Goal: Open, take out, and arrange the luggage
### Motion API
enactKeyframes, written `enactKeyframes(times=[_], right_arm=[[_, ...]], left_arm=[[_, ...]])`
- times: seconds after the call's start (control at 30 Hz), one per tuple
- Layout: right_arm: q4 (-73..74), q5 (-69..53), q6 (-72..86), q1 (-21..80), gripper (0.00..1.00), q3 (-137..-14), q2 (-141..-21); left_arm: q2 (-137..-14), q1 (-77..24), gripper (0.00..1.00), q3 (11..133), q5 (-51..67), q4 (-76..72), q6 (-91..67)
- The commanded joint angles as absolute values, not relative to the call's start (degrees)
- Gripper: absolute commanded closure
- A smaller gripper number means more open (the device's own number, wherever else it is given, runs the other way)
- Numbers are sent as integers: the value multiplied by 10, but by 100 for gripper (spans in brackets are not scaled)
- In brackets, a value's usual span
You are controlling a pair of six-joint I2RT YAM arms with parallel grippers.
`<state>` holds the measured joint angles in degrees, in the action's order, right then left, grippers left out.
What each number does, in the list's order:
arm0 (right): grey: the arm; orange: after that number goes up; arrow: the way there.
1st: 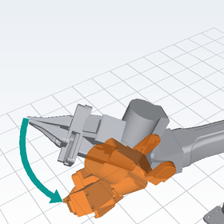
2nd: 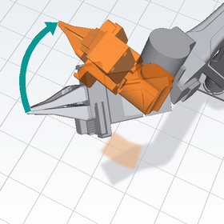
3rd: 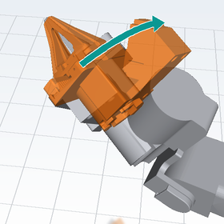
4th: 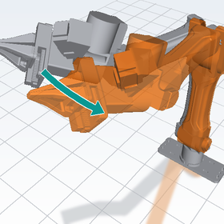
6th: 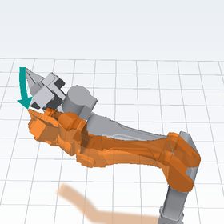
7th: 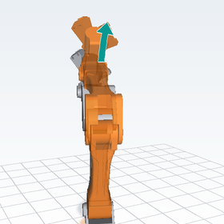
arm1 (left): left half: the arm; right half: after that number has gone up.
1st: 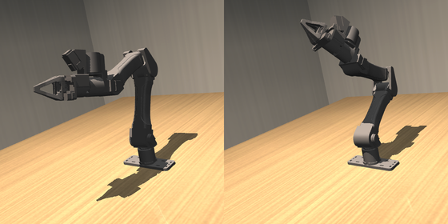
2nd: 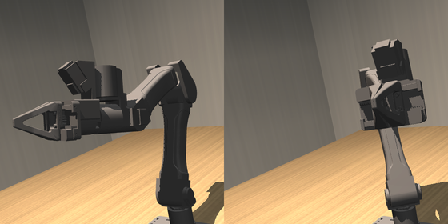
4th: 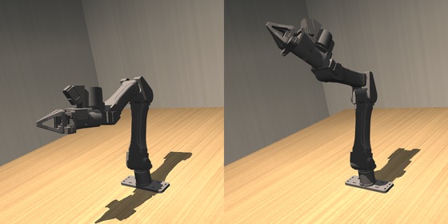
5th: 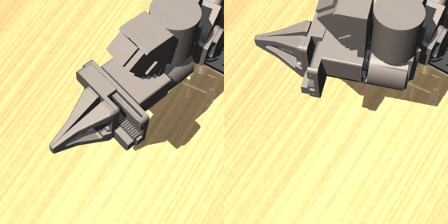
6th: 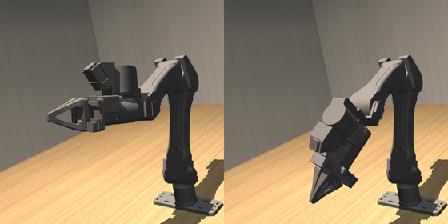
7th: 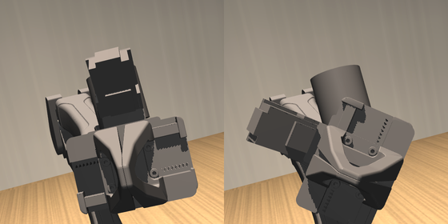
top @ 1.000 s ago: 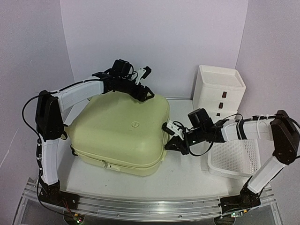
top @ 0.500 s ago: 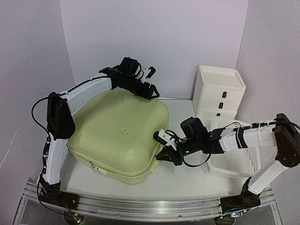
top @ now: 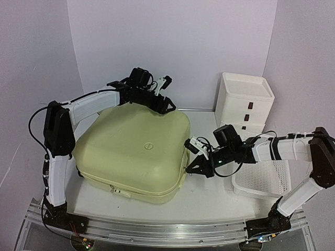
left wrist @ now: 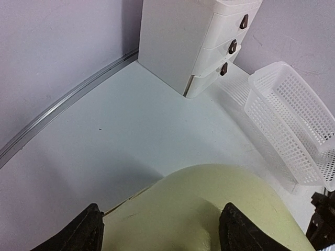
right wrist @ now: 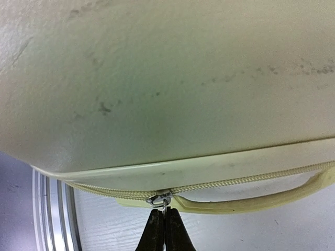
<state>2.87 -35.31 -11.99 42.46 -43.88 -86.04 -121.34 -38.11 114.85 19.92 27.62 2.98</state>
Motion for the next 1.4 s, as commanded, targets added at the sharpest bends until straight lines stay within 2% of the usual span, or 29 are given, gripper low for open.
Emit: enactKeyframes(times=[0.0, 0.27, 0.43, 0.57, 0.73, 1.13, 1.37], right_arm=[[57, -391, -208, 332, 100, -488, -863], [181, -499, -292, 295, 100, -641, -958], [178, -449, -288, 284, 100, -685, -994], [175, -471, -258, 244, 100, -720, -1032], [181, -470, -297, 206, 100, -756, -1056], [259, -506, -393, 164, 100, -984, -1234], [267, -549, -603, 163, 100, -1039, -1294]], left_arm=[[-1221, -383, 25, 1093, 206, 392, 61], [-1219, -384, 25, 1074, 244, 391, 75], [-1223, -386, 26, 1058, 272, 388, 79], [-1216, -386, 26, 1031, 275, 377, 88], [-1217, -386, 26, 1023, 271, 377, 102], [-1222, -386, 27, 1020, 272, 374, 115], [-1217, -386, 28, 1008, 276, 362, 127]])
